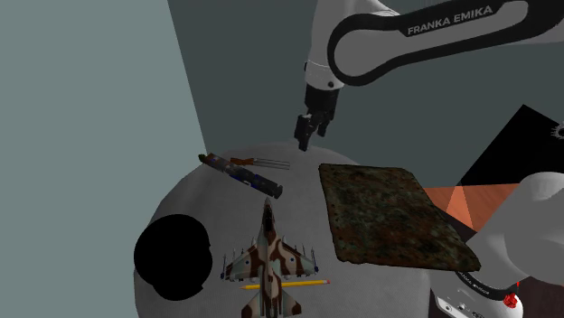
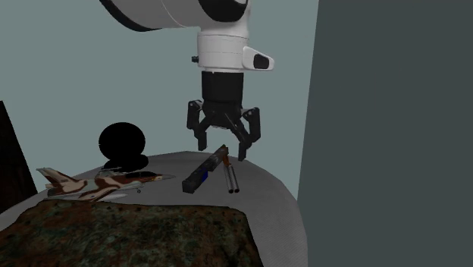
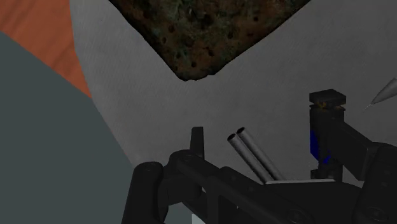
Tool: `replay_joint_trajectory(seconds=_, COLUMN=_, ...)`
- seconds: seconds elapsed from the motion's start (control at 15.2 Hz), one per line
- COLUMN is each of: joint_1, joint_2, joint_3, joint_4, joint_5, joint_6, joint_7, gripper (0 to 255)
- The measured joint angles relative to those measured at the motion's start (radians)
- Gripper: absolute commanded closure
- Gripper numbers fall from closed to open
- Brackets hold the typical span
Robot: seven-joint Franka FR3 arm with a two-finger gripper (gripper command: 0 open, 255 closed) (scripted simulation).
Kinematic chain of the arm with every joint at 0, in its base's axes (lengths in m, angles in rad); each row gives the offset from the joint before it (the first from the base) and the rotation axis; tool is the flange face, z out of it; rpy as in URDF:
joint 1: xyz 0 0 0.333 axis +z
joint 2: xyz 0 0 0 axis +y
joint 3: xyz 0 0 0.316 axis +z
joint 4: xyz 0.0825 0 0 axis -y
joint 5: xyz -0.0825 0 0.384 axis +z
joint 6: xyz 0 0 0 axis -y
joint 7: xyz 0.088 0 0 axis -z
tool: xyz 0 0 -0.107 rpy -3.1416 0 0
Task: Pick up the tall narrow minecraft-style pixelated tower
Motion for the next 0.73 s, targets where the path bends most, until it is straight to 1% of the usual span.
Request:
replay_joint_trajectory(seconds=0.2, joint_1=0.015, joint_2=0.103, joint_3=0.031, joint_4=0.076, joint_5=-0.027, joint_6=0.025, joint_7=0.033, gripper=0)
replay_joint_trajectory(seconds=0.26, joint_1=0.02, joint_2=0.149, joint_3=0.041, joint_4=0.119, joint_5=-0.041, joint_6=0.028, joint_7=0.046, gripper=0)
replay_joint_trajectory(seconds=0.53, joint_1=0.051, joint_2=0.3, joint_3=0.073, joint_4=0.23, joint_5=-0.097, joint_6=0.06, joint_7=0.098, gripper=0)
replay_joint_trajectory(seconds=0.59, joint_1=0.058, joint_2=0.34, joint_3=0.077, joint_4=0.276, joint_5=-0.113, joint_6=0.052, joint_7=0.108, gripper=0)
replay_joint_trajectory(seconds=0.73, joint_1=0.076, joint_2=0.403, joint_3=0.085, joint_4=0.328, joint_5=-0.14, joint_6=0.057, joint_7=0.128, gripper=0)
